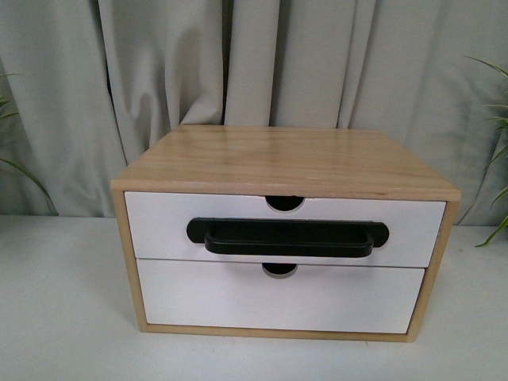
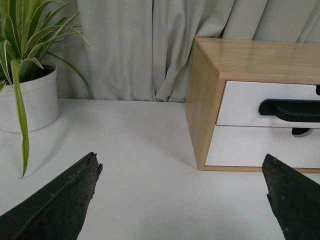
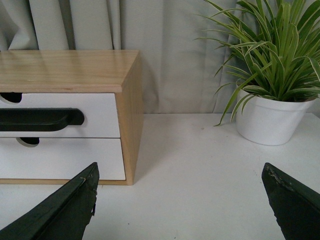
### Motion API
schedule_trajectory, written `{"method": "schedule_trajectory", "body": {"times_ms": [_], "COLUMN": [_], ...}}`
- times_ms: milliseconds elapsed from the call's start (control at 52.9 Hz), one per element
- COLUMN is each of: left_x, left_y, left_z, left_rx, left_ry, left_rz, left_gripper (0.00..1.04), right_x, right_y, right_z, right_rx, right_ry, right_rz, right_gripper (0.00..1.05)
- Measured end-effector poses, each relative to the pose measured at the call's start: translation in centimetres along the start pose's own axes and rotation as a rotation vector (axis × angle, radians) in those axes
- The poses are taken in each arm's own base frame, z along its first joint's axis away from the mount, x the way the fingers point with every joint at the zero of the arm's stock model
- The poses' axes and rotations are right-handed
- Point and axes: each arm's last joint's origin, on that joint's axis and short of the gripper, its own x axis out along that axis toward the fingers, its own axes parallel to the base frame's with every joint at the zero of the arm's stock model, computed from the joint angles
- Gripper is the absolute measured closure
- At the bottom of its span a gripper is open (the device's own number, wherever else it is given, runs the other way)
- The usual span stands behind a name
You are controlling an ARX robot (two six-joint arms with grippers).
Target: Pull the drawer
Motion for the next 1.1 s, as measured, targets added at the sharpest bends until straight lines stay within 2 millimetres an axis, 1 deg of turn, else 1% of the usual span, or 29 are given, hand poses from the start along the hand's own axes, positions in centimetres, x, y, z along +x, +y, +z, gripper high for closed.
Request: {"method": "schedule_trajectory", "body": {"times_ms": [1097], "left_x": [0.00], "left_y": [0.00], "left_z": [0.00], "left_rx": [0.000], "left_ry": [0.000], "left_rz": [0.000], "left_gripper": [0.06], "right_x": [0.00], "right_y": [0.00], "right_z": [0.00], "right_rx": [0.000], "right_ry": [0.000], "right_rz": [0.000], "right_gripper": [0.09]}}
